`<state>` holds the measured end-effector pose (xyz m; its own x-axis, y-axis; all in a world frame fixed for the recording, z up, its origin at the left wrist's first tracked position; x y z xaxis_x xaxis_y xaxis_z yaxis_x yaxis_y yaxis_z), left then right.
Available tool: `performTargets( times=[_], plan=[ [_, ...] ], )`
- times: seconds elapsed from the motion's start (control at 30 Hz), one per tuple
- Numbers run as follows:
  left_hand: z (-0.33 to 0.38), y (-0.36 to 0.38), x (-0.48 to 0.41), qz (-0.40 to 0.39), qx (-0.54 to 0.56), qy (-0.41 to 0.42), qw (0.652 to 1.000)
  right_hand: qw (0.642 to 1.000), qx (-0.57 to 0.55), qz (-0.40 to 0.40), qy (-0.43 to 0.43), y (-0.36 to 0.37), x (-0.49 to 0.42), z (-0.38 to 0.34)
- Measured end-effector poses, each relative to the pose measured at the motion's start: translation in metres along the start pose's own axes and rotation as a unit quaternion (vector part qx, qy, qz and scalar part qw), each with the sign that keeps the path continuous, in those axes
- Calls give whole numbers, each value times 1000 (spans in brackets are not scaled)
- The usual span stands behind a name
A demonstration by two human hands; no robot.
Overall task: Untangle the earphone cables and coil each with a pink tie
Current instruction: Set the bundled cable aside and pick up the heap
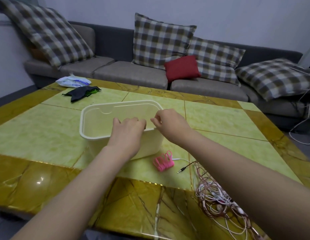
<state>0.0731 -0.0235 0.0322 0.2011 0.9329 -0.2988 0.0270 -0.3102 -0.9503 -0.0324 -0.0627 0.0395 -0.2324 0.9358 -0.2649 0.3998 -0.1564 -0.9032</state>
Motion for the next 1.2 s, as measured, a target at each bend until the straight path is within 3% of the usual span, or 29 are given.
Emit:
performTargets(
  times=[0.13,0.2,0.37,0.53,0.63,1.0,1.2],
  plan=[
    [29,-22,16,112,84,18,990,996,-23,82,-21,-36,38,16],
    [51,-23,29,112,137,39,983,996,-27,89,-3,-49,61,37],
    [107,25,53,-17,224,62,973,997,34,33,59,-59,122,90],
    [151,63,69,-135,291,71,944,992,18,-90,92,-32,171,119],
    [169,72,78,-168,285,96,939,983,20,-151,99,-9,190,129],
    [141,71,69,-79,252,20,964,989,-39,-50,136,-13,195,157],
    [148,62,79,-28,242,58,968,984,-99,3,146,-21,196,158]
  ],
)
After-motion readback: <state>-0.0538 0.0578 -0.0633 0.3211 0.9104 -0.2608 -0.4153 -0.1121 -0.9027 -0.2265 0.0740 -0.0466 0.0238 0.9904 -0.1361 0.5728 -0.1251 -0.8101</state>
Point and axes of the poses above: each hand's wrist, its own x-axis away from the middle knuckle, its own y-axis out of the palm, z = x × y, the point moved 7 cm from there along -x, towards the middle knuckle, and after that the axes turned 7 degrees about -x, right-handed, at the moved point
